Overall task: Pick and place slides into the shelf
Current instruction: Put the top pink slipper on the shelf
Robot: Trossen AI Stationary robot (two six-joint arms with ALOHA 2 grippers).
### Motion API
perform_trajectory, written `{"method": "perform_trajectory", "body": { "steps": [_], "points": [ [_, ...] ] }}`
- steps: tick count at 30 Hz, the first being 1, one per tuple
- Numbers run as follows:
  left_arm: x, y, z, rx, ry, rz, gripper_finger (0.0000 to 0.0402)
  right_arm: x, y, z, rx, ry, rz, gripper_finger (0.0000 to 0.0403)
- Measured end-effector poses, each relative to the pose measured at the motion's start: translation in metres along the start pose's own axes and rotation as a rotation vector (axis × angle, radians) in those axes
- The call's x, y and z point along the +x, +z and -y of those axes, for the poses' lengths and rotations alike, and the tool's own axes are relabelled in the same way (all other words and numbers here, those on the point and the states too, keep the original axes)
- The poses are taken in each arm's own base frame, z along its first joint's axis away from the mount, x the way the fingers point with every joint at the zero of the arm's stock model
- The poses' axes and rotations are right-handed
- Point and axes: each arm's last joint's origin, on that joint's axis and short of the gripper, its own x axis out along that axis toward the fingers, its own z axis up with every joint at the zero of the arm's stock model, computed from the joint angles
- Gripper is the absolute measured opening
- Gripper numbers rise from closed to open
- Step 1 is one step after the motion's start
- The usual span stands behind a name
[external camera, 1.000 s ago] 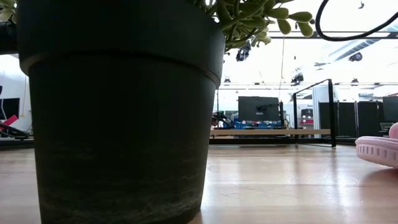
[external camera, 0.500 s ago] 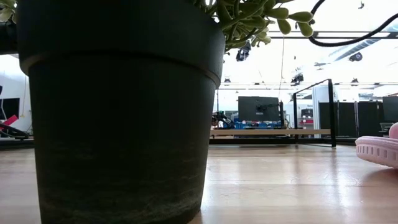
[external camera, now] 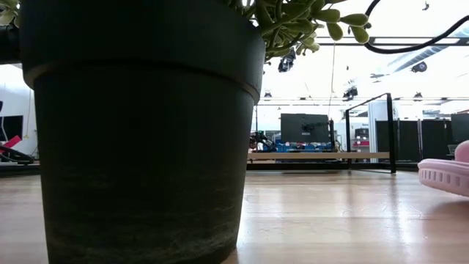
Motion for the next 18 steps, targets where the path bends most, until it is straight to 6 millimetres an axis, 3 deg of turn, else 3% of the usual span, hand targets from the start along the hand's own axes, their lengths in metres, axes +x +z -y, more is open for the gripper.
{"method": "perform_trajectory", "body": {
  "steps": [4,18],
  "points": [
    [0.0,0.0,0.0,0.0,0.0,0.0,0.0,0.0002,0.0002,0.0006,0.006,0.0,0.0,0.0017],
    [0.0,0.0,-0.0001,0.0,0.001,0.0,0.0,-0.002,0.0094,0.0014,-0.019,-0.055,-0.041,0.001]
  ]
}}
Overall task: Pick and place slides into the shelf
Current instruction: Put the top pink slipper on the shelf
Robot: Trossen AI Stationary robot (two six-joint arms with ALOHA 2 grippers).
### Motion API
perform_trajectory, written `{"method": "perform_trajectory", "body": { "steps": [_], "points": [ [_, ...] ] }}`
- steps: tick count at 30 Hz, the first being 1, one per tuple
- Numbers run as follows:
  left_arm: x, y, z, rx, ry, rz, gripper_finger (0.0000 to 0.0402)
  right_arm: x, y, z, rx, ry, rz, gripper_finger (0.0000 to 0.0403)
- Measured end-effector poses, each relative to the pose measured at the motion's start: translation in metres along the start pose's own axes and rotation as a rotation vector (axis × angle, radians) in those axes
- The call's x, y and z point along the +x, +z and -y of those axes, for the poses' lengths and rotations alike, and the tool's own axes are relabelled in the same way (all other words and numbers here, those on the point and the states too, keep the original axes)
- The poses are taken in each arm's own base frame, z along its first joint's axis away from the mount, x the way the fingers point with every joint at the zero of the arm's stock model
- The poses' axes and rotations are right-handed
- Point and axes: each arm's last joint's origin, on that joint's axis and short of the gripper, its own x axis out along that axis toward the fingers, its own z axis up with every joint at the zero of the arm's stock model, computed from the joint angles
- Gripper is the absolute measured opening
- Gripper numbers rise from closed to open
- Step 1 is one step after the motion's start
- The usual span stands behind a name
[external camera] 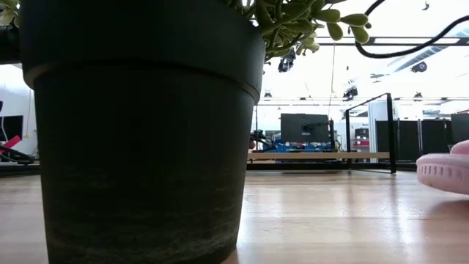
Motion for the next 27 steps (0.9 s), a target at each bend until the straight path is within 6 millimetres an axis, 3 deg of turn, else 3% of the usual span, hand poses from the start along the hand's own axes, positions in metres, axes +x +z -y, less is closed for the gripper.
{"method": "perform_trajectory", "body": {
  "steps": [8,18,27],
  "points": [
    [0.0,0.0,0.0,0.001,0.002,-0.001,0.0,-0.022,0.026,-0.005,-0.081,-0.071,-0.028,0.0009],
    [0.0,0.0,-0.001,0.0,0.006,-0.002,0.0,-0.055,0.067,-0.015,-0.15,-0.026,-0.019,0.0009],
    [0.004,-0.004,-0.006,-0.009,0.061,-0.026,0.0,-0.071,0.094,-0.022,-0.219,-0.061,-0.09,0.0009]
  ]
}}
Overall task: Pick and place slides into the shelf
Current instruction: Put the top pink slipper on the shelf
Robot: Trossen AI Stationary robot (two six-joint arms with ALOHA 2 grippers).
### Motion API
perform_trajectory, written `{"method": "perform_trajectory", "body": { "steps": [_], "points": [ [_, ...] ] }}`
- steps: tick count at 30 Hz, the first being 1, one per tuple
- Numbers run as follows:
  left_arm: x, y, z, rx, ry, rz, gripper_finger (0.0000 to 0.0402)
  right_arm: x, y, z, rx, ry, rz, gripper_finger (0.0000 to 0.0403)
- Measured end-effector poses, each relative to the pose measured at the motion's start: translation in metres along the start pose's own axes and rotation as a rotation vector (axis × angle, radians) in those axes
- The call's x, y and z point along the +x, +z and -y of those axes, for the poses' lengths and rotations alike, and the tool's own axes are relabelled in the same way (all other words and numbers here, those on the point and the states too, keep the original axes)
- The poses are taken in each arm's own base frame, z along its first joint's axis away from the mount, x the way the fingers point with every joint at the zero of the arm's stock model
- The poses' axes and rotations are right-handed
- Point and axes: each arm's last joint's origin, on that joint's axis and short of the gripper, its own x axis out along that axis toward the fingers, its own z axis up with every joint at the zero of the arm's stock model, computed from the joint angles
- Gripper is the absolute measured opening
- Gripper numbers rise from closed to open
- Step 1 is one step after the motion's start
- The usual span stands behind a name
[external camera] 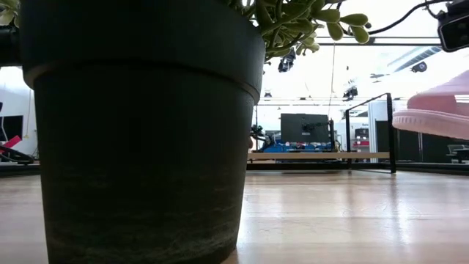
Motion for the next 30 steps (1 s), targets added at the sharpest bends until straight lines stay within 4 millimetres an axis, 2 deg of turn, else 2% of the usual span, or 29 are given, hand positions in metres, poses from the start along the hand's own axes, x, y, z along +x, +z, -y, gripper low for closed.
{"method": "perform_trajectory", "body": {
  "steps": [5,10,18,27,30],
  "points": [
    [0.008,-0.003,0.005,0.018,0.028,-0.058,0.0,-0.004,0.014,-0.007,-0.052,-0.031,-0.052,0.0009],
    [0.019,-0.007,0.018,0.038,0.029,-0.151,0.0,-0.009,0.029,-0.019,-0.096,-0.002,-0.054,0.0009],
    [0.053,-0.019,0.036,0.163,0.088,-0.287,0.0,-0.018,0.054,-0.037,-0.146,0.032,-0.008,0.0008],
    [0.098,-0.038,0.045,0.213,0.059,-0.357,0.0001,-0.008,0.078,-0.062,-0.24,0.014,-0.066,0.0008],
    [0.109,-0.043,0.045,0.198,0.021,-0.362,0.002,-0.005,0.085,-0.071,-0.273,0.005,-0.057,0.0008]
  ]
}}
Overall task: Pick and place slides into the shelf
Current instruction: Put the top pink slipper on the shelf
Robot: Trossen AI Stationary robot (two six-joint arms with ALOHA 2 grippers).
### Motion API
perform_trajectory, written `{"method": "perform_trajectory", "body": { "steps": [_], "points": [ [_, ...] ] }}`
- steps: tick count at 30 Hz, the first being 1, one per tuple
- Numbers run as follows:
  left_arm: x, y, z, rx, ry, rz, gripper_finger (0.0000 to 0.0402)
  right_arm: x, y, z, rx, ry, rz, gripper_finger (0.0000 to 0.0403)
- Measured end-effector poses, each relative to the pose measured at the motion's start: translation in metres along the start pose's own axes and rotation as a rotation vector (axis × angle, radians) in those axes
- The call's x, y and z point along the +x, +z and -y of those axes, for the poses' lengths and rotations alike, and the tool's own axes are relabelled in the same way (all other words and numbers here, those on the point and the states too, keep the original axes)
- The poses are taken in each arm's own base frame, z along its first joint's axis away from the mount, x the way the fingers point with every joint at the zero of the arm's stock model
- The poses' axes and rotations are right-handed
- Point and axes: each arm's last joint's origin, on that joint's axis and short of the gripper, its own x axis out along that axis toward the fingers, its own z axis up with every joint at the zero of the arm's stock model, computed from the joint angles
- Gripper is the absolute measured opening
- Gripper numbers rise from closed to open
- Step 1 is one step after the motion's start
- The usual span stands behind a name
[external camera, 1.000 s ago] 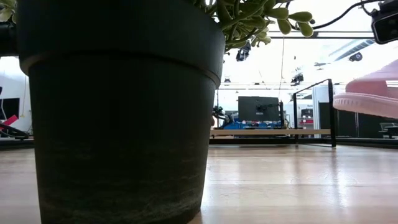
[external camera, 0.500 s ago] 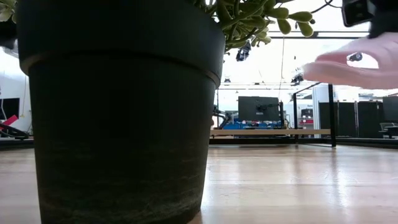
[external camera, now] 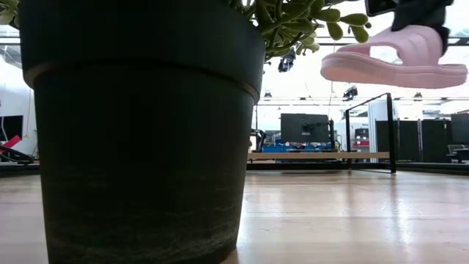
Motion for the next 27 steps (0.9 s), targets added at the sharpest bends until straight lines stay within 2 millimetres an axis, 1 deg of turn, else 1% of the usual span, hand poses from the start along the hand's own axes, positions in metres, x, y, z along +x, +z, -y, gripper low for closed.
{"method": "perform_trajectory", "body": {
  "steps": [3,9,11,14,18,22,27],
  "points": [
    [0.01,-0.004,-0.004,-0.005,-0.019,-0.019,0.0063,0.002,0.01,-0.006,-0.025,0.0,0.001,0.0008],
    [0.031,-0.008,-0.01,-0.077,-0.031,-0.061,0.0168,0.008,0.032,-0.019,-0.075,0.018,-0.025,0.0008],
    [0.038,-0.009,-0.009,-0.082,-0.038,-0.092,0.0195,0.009,0.039,-0.023,-0.101,0.029,-0.033,0.0008],
    [0.05,-0.01,-0.008,-0.082,-0.046,-0.125,0.0224,0.012,0.049,-0.03,-0.131,0.028,-0.038,0.0008],
    [0.067,-0.009,-0.006,-0.075,-0.066,-0.144,0.0242,0.017,0.061,-0.036,-0.167,0.003,-0.065,0.0008],
    [0.083,-0.008,-0.005,-0.074,-0.085,-0.178,0.0244,0.021,0.069,-0.041,-0.199,-0.024,-0.087,0.0008],
    [0.1,-0.012,-0.009,-0.078,-0.09,-0.242,0.0244,0.022,0.077,-0.043,-0.213,-0.024,-0.083,0.0008]
  ]
}}
